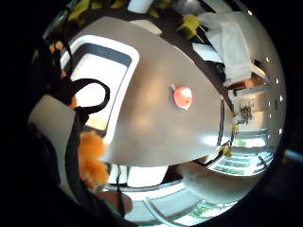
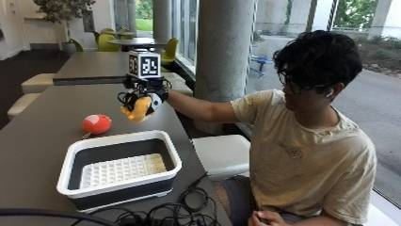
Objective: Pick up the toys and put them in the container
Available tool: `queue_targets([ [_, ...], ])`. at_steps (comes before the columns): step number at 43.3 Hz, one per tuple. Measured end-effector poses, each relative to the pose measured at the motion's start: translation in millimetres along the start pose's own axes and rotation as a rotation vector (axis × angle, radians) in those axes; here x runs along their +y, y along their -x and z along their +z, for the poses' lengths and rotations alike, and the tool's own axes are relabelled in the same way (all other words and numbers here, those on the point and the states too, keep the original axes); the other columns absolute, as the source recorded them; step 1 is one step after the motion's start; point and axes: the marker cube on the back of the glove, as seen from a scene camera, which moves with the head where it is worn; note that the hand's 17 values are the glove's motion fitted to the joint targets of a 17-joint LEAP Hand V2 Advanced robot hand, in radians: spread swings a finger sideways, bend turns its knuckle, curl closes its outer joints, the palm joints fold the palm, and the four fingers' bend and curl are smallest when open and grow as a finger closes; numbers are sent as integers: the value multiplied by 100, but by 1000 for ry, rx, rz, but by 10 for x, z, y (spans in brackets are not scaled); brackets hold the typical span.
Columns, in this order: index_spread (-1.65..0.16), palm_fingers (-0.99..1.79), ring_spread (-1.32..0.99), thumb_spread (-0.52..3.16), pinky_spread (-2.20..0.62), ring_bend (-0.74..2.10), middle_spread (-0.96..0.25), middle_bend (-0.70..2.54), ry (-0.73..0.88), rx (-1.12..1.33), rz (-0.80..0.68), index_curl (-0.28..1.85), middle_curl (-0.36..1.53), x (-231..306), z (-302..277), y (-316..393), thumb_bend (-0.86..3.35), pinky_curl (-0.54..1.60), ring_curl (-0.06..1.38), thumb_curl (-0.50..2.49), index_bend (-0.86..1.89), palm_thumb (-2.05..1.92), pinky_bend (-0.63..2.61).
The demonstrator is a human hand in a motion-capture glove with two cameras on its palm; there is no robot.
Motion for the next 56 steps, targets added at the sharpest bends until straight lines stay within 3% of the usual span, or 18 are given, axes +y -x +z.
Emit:
queue_targets([
  [10,-38,78,-49,59,-42,99,-39,52,112,-3,-39,40,68,-331,388,369,0,47,66,93,41,58,114],
  [17,-37,68,-45,70,-41,100,-37,44,103,76,-41,41,69,-378,454,415,-1,48,66,93,25,57,121],
  [22,-36,41,-41,92,-32,93,-33,41,124,106,-39,42,69,-397,456,456,-4,45,64,86,21,43,110],
  [26,-33,3,-32,106,-25,76,-24,25,136,116,-28,41,64,-378,464,428,-4,48,62,78,13,35,123],
  [30,-30,-17,-24,112,-18,61,-17,18,107,101,-51,36,59,-385,433,445,-5,47,56,70,6,28,132],
  [43,-29,-13,-11,124,-6,42,-7,14,105,115,-16,32,49,-180,382,313,-3,41,45,53,16,16,125],
  [56,-30,-13,-8,133,-2,34,-5,14,140,121,62,34,41,458,483,-47,-2,35,41,41,17,4,107],
])
